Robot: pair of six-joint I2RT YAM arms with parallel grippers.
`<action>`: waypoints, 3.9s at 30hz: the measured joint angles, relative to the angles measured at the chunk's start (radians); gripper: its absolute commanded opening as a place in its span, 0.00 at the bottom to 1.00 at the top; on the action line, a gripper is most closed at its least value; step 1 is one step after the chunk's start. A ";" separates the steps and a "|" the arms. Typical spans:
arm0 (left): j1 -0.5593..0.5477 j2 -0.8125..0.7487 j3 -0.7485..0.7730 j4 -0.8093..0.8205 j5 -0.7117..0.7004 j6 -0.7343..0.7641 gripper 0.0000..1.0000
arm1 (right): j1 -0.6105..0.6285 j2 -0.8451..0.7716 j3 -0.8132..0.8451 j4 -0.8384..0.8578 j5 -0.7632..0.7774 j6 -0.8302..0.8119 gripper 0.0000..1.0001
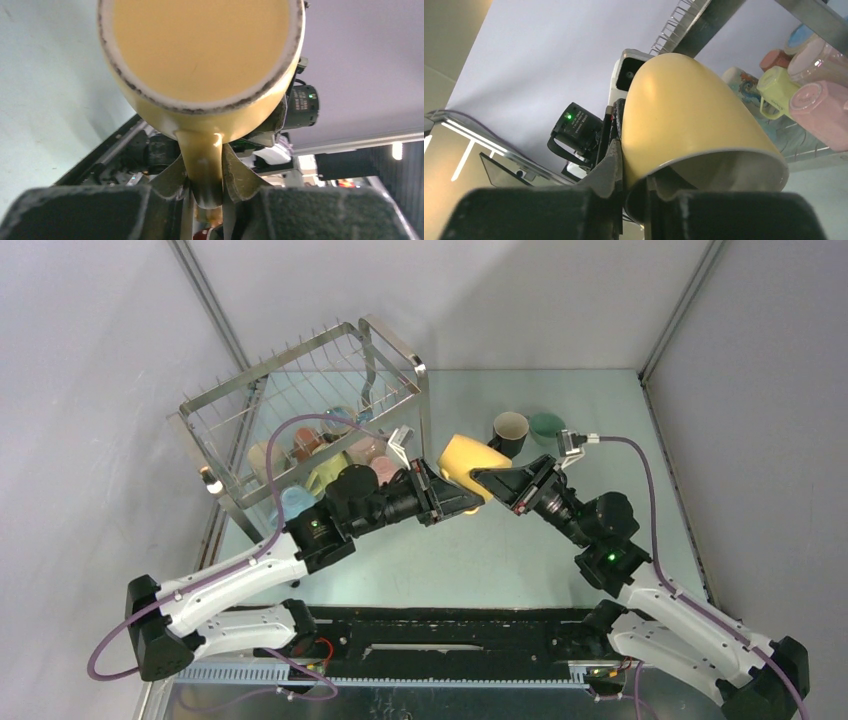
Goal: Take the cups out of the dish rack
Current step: Place the cup at the center of the board.
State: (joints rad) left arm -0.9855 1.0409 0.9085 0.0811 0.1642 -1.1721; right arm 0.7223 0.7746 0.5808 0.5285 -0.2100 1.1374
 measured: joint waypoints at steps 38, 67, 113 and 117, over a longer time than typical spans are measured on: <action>-0.013 -0.159 0.199 -0.494 -0.186 0.462 1.00 | -0.209 -0.063 0.446 -1.066 0.302 -0.248 0.00; -0.018 -0.101 0.403 -0.792 -0.214 0.737 1.00 | -0.802 0.687 0.908 -1.272 0.209 -0.512 0.00; -0.018 -0.115 0.402 -0.908 -0.149 0.815 1.00 | -0.807 1.564 1.629 -1.587 0.316 -0.660 0.20; -0.019 -0.114 0.402 -0.908 -0.149 0.815 1.00 | -0.806 1.574 1.641 -1.594 0.317 -0.662 0.24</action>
State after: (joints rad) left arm -1.0042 0.9264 1.3109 -0.8265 0.0151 -0.3573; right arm -0.0834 2.3482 2.2219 -1.0657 0.1070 0.4751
